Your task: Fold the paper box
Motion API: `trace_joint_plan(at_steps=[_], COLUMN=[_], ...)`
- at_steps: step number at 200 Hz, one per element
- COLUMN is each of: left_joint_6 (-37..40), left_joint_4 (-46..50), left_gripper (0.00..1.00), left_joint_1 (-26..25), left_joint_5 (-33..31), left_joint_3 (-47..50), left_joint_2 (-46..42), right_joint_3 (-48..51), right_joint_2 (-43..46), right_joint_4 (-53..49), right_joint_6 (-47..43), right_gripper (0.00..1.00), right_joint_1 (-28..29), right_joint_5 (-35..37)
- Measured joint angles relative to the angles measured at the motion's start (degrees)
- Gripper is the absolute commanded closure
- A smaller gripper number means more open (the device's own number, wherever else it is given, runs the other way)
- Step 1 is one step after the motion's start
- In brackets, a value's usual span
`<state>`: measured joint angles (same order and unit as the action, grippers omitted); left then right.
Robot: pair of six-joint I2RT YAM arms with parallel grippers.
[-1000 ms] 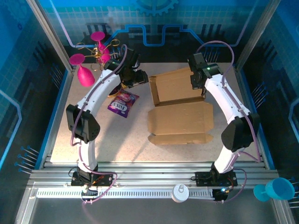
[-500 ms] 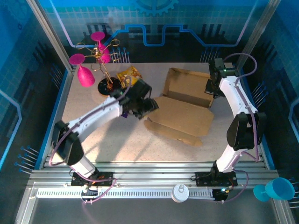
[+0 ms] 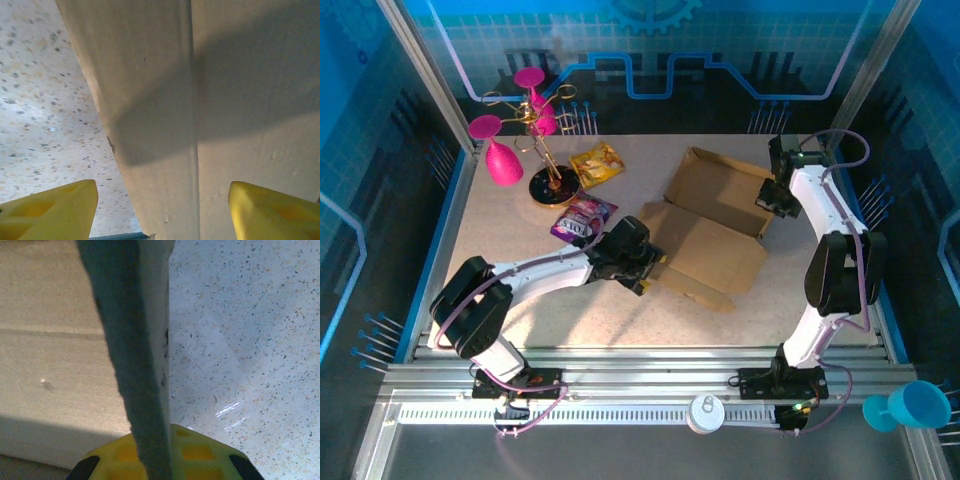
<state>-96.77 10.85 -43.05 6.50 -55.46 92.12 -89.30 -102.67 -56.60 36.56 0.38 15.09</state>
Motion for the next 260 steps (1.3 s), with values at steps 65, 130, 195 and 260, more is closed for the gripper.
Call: trace_joint_plan(at_steps=[65,130,195,260], left_joint_6=[-3.89,-6.82,-4.42,14.1], left_joint_4=[-0.28,-18.53,-22.14,16.98], left_gripper=[0.24,0.27,0.73,1.0], left_joint_1=[-1.42,-2.29,-2.29,-1.18], left_joint_5=[-0.57,-6.03,-10.71,-13.92], left_joint_3=[-0.52,11.21,11.08,-17.29], left_joint_2=[0.7,1.49,2.27,2.4], right_joint_3=[2.32,2.32,3.93,10.69], right_joint_2=[-0.76,-2.91,-2.95,-2.36], right_joint_4=[1.22,1.79,3.37,5.97], right_joint_6=[1.01,1.01,1.03,4.76], right_gripper=[1.0,1.0,1.0,0.93], right_joint_1=[-1.18,-1.57,-1.64,-1.11], right_joint_5=[-1.73,-3.67,-4.24,-4.92])
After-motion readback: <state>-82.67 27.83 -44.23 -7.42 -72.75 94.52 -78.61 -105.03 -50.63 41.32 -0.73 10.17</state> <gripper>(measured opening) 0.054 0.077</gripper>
